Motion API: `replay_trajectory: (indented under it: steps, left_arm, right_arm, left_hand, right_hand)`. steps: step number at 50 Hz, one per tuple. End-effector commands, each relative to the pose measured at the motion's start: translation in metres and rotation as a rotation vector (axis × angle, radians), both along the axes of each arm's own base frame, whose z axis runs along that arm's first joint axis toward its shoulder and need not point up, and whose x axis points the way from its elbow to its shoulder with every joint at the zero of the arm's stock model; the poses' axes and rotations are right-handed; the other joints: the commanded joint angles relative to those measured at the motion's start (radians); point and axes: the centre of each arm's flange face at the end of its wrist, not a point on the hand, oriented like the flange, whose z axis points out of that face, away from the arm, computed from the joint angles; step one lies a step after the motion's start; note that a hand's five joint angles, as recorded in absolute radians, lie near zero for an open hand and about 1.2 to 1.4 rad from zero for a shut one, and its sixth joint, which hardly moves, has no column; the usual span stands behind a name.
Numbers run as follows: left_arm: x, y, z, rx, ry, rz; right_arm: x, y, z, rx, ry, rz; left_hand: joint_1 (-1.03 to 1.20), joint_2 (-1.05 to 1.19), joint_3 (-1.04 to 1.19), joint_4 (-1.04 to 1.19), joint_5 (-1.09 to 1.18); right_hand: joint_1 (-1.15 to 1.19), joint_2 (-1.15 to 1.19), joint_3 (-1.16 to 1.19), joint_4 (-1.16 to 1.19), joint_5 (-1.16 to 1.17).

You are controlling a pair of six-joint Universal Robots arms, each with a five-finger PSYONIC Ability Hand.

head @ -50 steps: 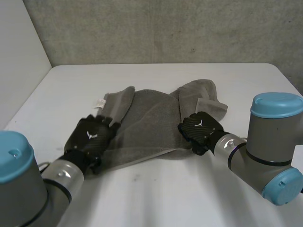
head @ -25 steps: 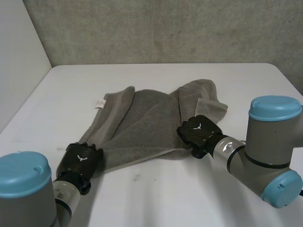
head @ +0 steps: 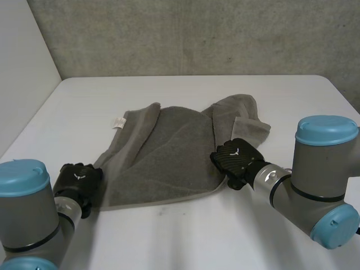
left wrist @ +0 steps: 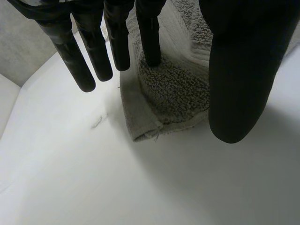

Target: Fold the laundry

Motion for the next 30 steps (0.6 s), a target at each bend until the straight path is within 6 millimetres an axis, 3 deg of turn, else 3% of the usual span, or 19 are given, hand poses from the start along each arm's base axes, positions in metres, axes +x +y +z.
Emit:
replay_trajectory:
  steps: [1,18,30]
  left_arm:
    - [-0.002,-0.008,-0.002,-0.008,0.004,0.002]
    - [-0.005,-0.018,-0.006,-0.011,0.005,0.003]
    - [-0.009,-0.025,-0.006,-0.037,0.022,-0.015]
  right_arm:
    - [0.000,0.000,0.000,-0.001,0.001,0.000]
    - [0.000,0.000,-0.001,-0.002,0.005,0.000]
    - [0.000,0.000,-0.001,-0.005,0.008,0.001]
  left_hand:
    - [0.083,0.081,0.081,0.080,0.079]
    - [0.180,0.178,0.178,0.177,0.175]
    - [0.479,0.477,0.477,0.476,0.475]
  right_hand:
    - [0.203,0.089,0.102,0.097,0.085]
    - [0.200,0.086,0.099,0.094,0.082]
    - [0.194,0.081,0.093,0.089,0.076]
